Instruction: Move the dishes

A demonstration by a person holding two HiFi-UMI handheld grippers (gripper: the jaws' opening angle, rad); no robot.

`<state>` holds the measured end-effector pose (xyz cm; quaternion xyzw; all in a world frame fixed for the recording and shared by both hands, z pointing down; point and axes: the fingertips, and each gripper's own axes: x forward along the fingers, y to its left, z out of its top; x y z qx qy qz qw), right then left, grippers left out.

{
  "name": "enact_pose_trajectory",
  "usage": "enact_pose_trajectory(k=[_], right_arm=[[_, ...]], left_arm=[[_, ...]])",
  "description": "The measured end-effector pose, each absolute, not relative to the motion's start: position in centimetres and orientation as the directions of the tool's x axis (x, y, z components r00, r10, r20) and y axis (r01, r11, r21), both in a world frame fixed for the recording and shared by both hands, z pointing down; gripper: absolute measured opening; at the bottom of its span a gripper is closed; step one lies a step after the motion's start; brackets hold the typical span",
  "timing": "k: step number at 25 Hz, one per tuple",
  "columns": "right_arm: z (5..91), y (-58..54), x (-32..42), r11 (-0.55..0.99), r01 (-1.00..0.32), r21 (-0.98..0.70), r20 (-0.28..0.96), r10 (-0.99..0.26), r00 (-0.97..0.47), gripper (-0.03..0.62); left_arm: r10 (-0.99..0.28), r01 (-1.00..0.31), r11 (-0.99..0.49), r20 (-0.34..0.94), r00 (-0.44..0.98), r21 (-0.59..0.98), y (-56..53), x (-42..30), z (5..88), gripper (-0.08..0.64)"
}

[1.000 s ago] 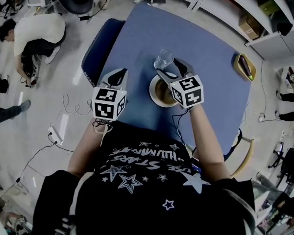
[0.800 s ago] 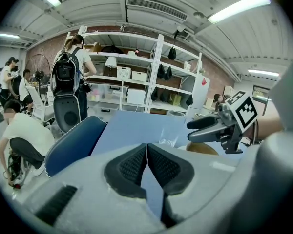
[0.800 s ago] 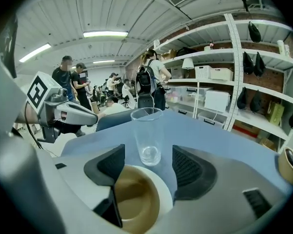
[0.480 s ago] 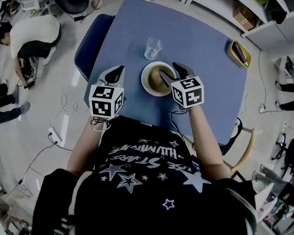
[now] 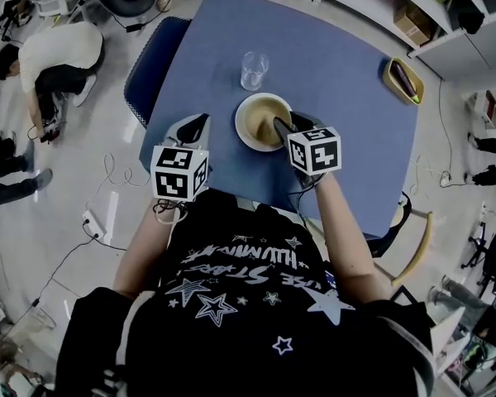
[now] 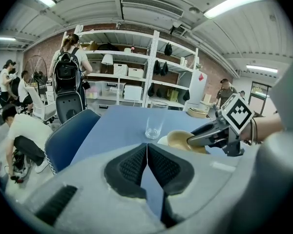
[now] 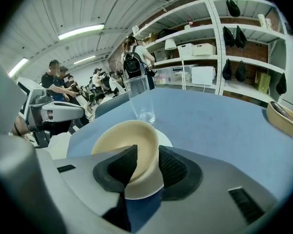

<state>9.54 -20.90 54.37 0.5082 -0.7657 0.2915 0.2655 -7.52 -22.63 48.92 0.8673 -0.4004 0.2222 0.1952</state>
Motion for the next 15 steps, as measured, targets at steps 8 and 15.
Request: enact_pose_trajectory(k=[8, 15], right_arm=[[54.7, -21.2, 10.2, 0.223, -0.957, -0.187, 0.713, -0.639, -0.289, 0.031], [53.4, -21.5, 10.6, 0.195, -0.957, -0.216, 0.691, -0.661, -0.291, 0.020]], left_arm=[[-0.604, -0.779, -0.607, 0.546, 0.581, 0.158, -22.1, -7.4, 49.1, 0.021], [-0.599, -0.768, -0.620, 0.534, 0.596, 0.161, -22.9, -7.1, 49.0, 0.021]])
